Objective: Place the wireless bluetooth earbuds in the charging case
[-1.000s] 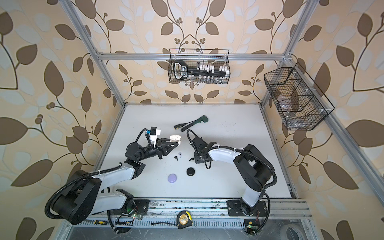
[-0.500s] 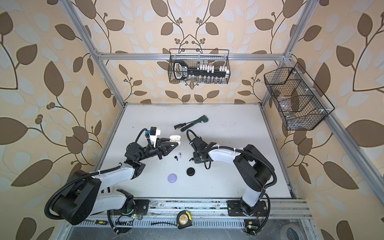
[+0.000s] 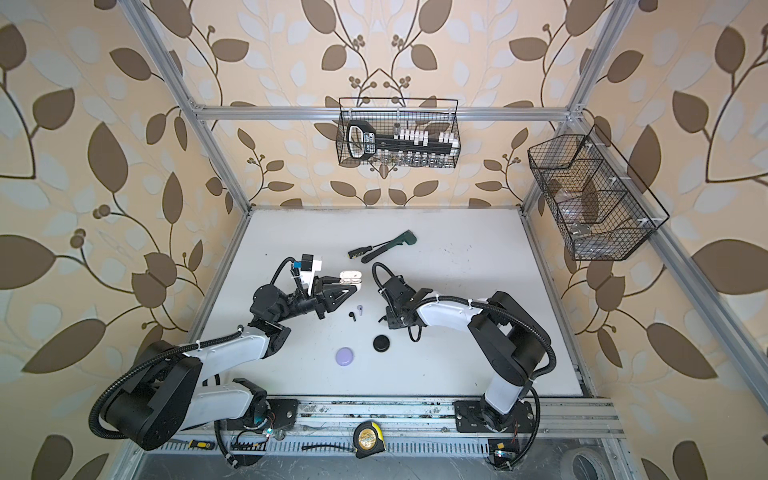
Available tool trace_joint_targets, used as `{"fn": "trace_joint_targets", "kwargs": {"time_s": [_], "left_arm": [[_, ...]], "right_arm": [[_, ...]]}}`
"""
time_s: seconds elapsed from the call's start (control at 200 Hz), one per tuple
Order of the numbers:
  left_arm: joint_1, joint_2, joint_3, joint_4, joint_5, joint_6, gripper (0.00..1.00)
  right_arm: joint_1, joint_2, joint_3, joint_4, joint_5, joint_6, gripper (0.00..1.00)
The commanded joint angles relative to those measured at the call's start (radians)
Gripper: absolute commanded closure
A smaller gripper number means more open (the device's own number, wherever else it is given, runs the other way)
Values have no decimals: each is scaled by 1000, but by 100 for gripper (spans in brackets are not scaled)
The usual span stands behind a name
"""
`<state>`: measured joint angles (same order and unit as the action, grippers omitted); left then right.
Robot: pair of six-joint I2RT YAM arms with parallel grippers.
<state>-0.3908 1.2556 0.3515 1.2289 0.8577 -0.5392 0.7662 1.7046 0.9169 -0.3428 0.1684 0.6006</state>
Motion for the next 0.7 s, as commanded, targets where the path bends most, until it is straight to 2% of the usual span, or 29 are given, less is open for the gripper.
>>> {"fn": "trace_joint_targets", "kwargs": {"time_s": [0.0, 0.125, 0.205, 0.245, 0.445, 0.56, 0.695], "left_arm": [[13, -33, 18, -97, 35, 160, 100], [10, -54, 46, -425, -22, 421, 100], [10, -56, 48, -524, -62, 527, 100], [6, -44, 43, -495, -68, 527, 100], [1, 61, 35, -279, 50, 460, 100], [-20, 83, 46, -264, 60, 462, 100], [-71, 101, 75, -309, 27, 504, 100]], "right_arm": [[10, -41, -50, -13, 1, 61, 79], [13, -105, -82, 32, 21, 125, 79], [22, -158, -125, 89, 40, 183, 79], [30, -189, -148, 120, 57, 208, 79], [79, -366, -193, 123, 214, 260, 79], [112, -470, -193, 89, 284, 269, 78], [121, -550, -191, 85, 290, 272, 78]]}}
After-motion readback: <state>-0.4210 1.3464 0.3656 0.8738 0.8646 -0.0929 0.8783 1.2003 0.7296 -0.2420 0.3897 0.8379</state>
